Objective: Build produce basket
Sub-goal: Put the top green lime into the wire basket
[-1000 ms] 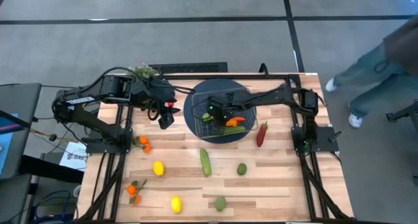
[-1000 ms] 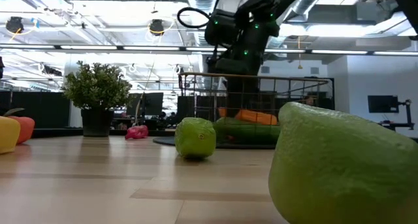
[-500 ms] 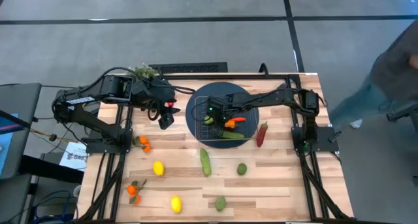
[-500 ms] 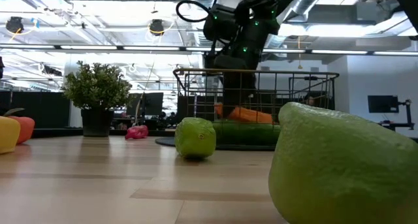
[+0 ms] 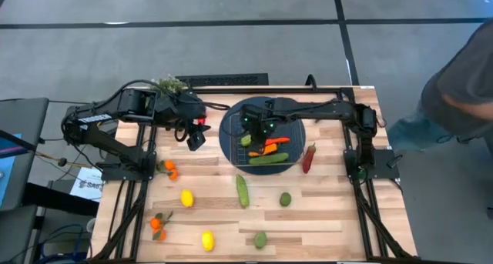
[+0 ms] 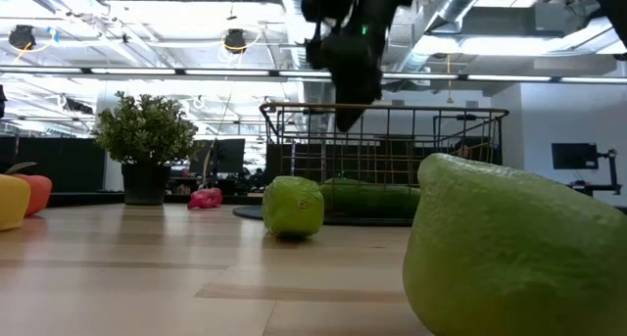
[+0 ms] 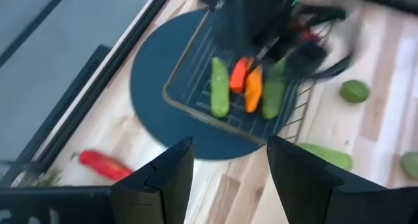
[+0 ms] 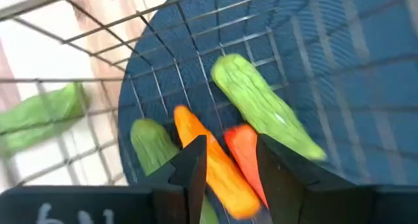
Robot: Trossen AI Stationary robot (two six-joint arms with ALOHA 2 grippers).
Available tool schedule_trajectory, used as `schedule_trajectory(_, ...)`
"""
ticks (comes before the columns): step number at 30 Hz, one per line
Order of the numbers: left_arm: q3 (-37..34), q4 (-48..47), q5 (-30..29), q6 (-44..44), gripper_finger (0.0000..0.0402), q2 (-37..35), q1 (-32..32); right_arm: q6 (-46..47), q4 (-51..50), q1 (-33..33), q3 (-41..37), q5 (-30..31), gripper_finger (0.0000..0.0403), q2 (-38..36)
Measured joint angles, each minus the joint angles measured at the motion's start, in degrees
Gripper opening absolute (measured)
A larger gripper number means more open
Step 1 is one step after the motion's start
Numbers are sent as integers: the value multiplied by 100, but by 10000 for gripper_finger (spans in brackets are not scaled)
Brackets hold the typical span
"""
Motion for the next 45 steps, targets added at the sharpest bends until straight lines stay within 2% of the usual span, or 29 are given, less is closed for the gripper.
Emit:
schedule_trajectory(6,0,-281,-70,-76,181,0,0,469,-2395,385,1219,714,136,-15)
schedule_trajectory(9,0,-281,-70,-18,181,0,0,1141,-3118,683,1379,1108,133,-220)
schedule_trajectory(13,0,-281,-73,73,181,-2,0,2270,-3064,1175,1083,1297,135,-905)
schedule_trajectory(17,0,-277,-75,209,181,-2,0,4045,-3037,1813,356,1902,137,-1662)
schedule_trajectory(20,0,-279,-73,286,181,0,0,5621,-3029,2336,-355,1984,136,-2273)
schedule_trajectory(24,0,-278,-74,436,181,-2,0,6661,-2107,3076,-1204,1976,137,-2652)
schedule_trajectory(27,0,-279,-73,473,181,-2,0,6737,-1323,3470,-1459,1890,135,-2648)
schedule_trajectory(31,0,-281,-63,467,181,-2,0,6448,-548,3748,-1481,1686,133,-2270)
schedule_trajectory(37,0,-434,142,300,181,-2,-64,6015,663,3817,-1487,1263,134,-1563)
schedule_trajectory(40,0,-429,134,223,181,-2,-79,5835,1426,3647,-1483,1079,134,-1173)
schedule_trajectory(43,0,-424,126,202,181,-2,-74,5703,1867,3446,-1479,537,135,-746)
schedule_trajectory(45,0,-431,137,209,181,0,-76,5700,1757,3389,-1481,6,134,-496)
